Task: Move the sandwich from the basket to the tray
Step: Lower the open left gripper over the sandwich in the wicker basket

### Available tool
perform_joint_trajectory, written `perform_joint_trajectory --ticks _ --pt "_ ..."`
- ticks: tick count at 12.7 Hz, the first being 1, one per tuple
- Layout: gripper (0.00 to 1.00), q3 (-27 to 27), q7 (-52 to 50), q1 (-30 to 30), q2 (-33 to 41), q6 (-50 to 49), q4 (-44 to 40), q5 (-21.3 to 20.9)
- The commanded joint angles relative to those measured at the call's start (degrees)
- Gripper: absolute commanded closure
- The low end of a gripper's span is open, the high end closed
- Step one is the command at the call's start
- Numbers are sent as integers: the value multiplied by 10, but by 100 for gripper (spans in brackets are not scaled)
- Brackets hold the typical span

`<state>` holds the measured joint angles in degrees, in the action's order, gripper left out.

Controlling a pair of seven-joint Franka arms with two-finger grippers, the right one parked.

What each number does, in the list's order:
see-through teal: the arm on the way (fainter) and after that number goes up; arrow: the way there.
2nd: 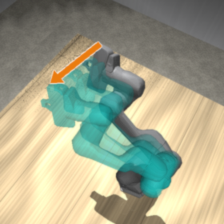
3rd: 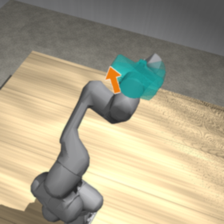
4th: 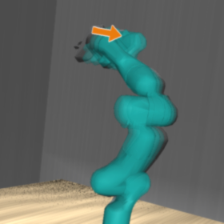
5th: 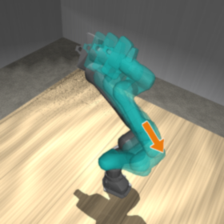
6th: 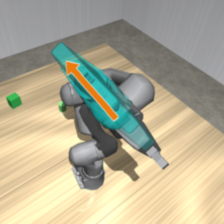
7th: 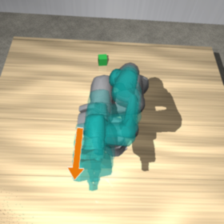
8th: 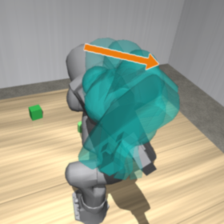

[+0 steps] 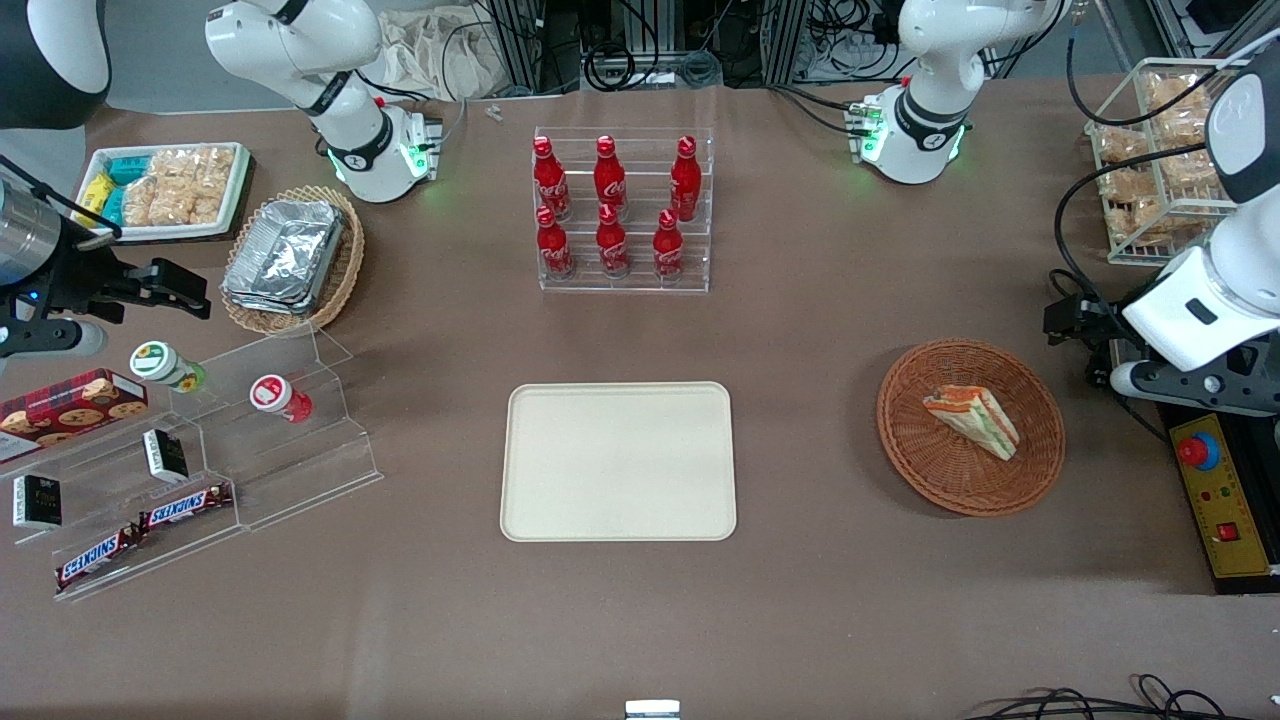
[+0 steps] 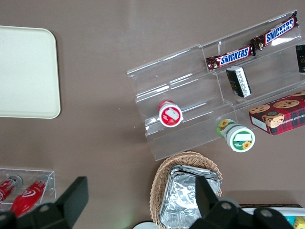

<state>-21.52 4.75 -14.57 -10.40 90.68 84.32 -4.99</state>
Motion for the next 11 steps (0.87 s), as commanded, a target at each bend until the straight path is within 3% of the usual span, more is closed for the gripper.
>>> perform_joint_trajectory --ticks 1,3,5,11 --pt "0 2 4 -3 -7 -9 -14 4" --pt "0 3 -3 -4 -17 -10 -14 -2" --pt "0 3 -156 -3 -31 -8 1 -3" --pt "0 24 -495 -5 -6 210 222 -14"
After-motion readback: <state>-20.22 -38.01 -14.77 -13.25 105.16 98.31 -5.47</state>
